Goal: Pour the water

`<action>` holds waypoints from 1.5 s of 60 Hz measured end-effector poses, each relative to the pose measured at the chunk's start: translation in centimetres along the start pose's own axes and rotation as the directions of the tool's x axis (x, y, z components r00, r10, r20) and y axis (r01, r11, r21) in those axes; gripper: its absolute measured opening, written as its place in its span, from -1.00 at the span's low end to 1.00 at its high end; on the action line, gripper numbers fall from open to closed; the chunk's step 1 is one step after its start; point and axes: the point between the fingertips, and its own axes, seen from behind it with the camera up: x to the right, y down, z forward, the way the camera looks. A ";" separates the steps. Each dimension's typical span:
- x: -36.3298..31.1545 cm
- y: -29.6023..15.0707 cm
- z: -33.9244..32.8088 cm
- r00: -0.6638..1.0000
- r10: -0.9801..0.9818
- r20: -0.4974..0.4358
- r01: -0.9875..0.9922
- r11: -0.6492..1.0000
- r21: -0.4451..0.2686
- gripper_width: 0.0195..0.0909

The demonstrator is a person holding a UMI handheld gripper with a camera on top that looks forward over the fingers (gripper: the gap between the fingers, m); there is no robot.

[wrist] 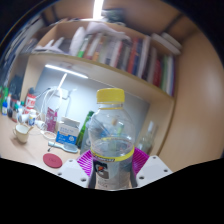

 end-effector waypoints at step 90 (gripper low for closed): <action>-21.2 -10.4 10.0 0.897 0.338 0.284 -0.331 0.941 -0.074 -0.20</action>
